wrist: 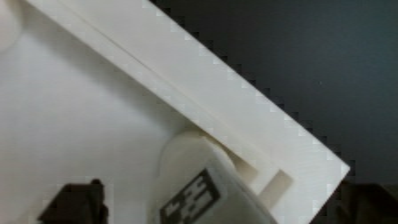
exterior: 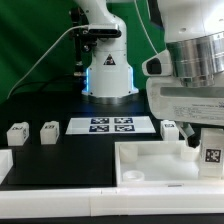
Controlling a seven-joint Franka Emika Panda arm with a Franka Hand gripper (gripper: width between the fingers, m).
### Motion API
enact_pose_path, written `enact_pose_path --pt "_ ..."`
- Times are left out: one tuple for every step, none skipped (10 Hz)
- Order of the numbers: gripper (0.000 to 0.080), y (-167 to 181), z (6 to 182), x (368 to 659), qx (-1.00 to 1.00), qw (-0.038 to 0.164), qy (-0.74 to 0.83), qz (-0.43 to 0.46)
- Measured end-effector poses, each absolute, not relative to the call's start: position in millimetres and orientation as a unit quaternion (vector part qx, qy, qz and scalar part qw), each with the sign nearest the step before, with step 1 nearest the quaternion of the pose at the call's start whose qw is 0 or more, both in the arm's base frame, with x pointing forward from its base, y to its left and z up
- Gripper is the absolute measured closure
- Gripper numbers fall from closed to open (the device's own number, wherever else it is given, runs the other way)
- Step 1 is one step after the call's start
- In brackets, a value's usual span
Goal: Assemble one leg
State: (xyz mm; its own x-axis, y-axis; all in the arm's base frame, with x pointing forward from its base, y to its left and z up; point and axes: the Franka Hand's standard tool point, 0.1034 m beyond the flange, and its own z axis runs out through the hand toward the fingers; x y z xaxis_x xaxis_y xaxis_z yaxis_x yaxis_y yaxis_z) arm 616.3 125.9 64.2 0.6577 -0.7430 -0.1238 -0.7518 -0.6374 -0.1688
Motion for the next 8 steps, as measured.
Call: enact_pose_path --pt "0.0150 125.0 63.9 616.3 -0.933 0.104 0.344 0.014" --pt "0.0150 122.9 62.4 613.4 -0.955 0.096 0.280 0.017" --pt "0.0150 118.6 62.3 614.7 -0.979 0.082 0.189 0.012" --pt "0.0150 118.2 62.1 616.2 -0.986 0.082 0.148 0.004" --pt "0.0150 118.8 61.9 616.0 -0.985 0.083 0.154 0.005" --pt "0.0275 118.8 61.9 616.0 -0.985 0.083 0.153 0.005" --pt "0.0414 119.9 61.9 615.9 -0.979 0.085 0.185 0.008" --pt "0.0414 120.7 61.9 615.7 -0.970 0.086 0.228 0.013"
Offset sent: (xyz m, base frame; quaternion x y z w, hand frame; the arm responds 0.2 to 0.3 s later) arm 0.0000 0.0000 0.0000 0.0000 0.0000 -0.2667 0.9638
